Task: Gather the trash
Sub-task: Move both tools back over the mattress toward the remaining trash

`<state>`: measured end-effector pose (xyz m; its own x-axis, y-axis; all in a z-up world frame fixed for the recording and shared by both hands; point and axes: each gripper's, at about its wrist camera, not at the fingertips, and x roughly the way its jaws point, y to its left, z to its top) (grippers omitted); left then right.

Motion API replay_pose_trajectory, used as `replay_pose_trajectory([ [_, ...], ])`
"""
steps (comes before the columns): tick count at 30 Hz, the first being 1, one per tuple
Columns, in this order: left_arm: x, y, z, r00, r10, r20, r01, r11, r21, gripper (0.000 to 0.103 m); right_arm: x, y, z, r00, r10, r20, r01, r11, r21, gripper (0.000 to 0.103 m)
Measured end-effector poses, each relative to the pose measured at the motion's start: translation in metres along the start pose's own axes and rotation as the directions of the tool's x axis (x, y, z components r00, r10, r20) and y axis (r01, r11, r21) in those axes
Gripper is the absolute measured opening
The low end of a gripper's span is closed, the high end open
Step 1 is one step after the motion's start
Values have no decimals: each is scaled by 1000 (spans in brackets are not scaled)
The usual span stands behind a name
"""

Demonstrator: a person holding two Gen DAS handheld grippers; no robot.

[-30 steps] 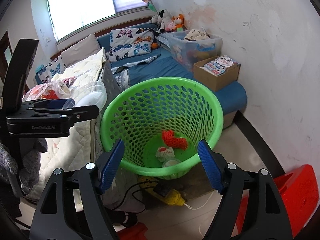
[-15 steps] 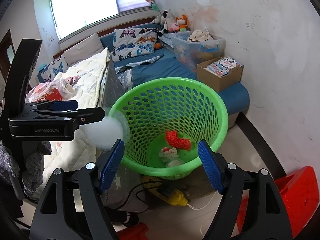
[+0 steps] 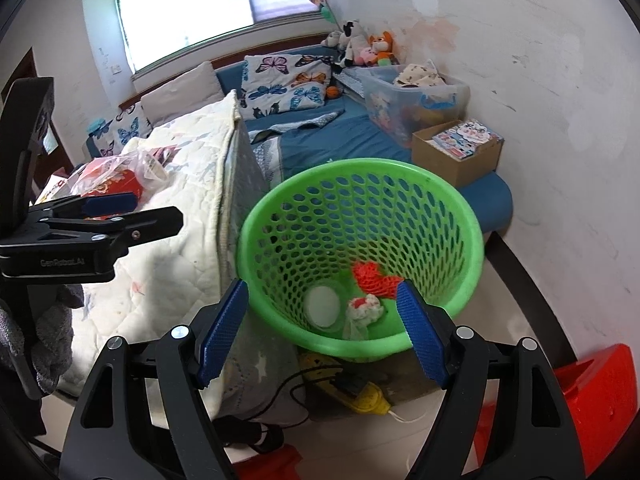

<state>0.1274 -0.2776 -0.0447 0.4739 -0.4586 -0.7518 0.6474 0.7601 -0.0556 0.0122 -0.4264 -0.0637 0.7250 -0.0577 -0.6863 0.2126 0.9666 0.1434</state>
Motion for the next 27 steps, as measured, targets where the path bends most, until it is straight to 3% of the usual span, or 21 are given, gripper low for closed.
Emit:
replay_pose_trajectory([
  [16,-42,66,-21,991,128,48,-123,987,-102,93,8,51,18,998,66,5,-65,995,-81,78],
  [27,-63,133,-35,976,213,44,-198,954,-225,93,21,93,33,990,143,-14,-144,979,-145,78],
])
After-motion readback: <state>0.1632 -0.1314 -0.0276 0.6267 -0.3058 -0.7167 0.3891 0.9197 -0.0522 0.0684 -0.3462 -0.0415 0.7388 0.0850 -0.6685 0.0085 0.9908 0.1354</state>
